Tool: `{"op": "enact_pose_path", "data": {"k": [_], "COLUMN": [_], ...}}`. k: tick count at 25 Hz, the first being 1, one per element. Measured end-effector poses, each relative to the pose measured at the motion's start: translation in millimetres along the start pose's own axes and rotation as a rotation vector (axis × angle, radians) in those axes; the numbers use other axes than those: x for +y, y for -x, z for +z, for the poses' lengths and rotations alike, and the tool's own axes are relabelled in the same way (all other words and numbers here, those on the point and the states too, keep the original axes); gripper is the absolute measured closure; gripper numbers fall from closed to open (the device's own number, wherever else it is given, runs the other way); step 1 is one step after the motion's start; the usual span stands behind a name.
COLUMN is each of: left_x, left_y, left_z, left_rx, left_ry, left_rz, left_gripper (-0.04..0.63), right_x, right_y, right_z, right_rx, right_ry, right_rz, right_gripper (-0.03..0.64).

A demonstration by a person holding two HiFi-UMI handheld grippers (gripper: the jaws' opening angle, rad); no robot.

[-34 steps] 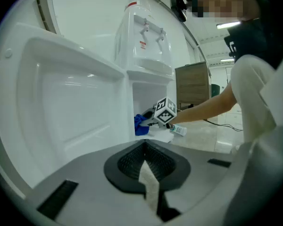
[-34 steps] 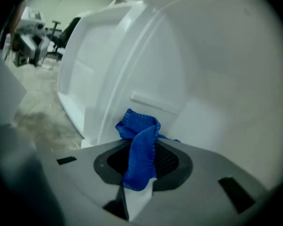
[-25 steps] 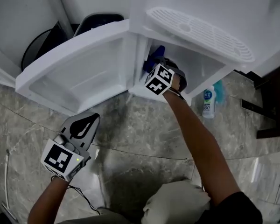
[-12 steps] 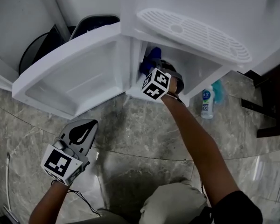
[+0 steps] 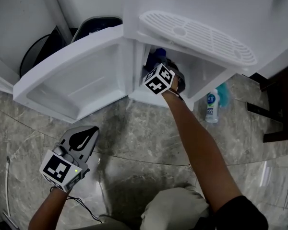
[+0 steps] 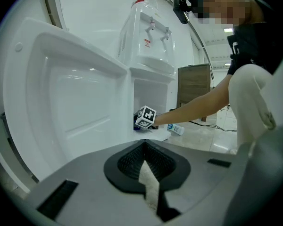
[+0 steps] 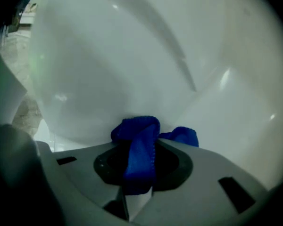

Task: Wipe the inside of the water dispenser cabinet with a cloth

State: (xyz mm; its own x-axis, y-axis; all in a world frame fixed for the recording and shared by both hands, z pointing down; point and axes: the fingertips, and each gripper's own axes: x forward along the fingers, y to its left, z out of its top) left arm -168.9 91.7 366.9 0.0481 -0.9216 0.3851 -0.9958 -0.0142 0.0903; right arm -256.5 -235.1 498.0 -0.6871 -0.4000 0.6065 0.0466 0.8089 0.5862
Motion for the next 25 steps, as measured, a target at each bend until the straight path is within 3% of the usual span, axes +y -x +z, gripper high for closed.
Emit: {"op": "enact_pose_path", "data": {"k": [5,8,16,19,25], "left_x": [-4.7,-8.3,-12.8,-11.0,-10.6], "left_y": [-3.0,-5.0,-5.8,-4.6,-4.1], "left_z": [-5.8,-10.8,-7.0,-5.2,-7.5], "left_rx": [0.016,0.027,0.028,0.026,0.032], "left_ry": [-0.011,-0.01,-0.021,-0.021,-0.018], "left_rz": [-0.023,-0.035,-0.049,-0.04,-0.038], "left_gripper": [0.588,0.588,0.588,0.588,0.588], "right_x": [-27.2,-53.1,-100.8,-104.9,-109.8], "right_y": [48.2,87.0,180.4,190.4,183.6], "right_z": [7.5,36.6,124.2,130.0,129.3], "right_rx": [-0.19,-0.369,-0.806,-0.86,-0.852], "right_ry": [-0.219,-0.311,-0.398,-0.421,-0.428], "right_rz": [-0.161,-0.253,-0.419,-0.432,-0.43], "right_gripper": [0.537,0.537,0.537,0.537,0.537]}}
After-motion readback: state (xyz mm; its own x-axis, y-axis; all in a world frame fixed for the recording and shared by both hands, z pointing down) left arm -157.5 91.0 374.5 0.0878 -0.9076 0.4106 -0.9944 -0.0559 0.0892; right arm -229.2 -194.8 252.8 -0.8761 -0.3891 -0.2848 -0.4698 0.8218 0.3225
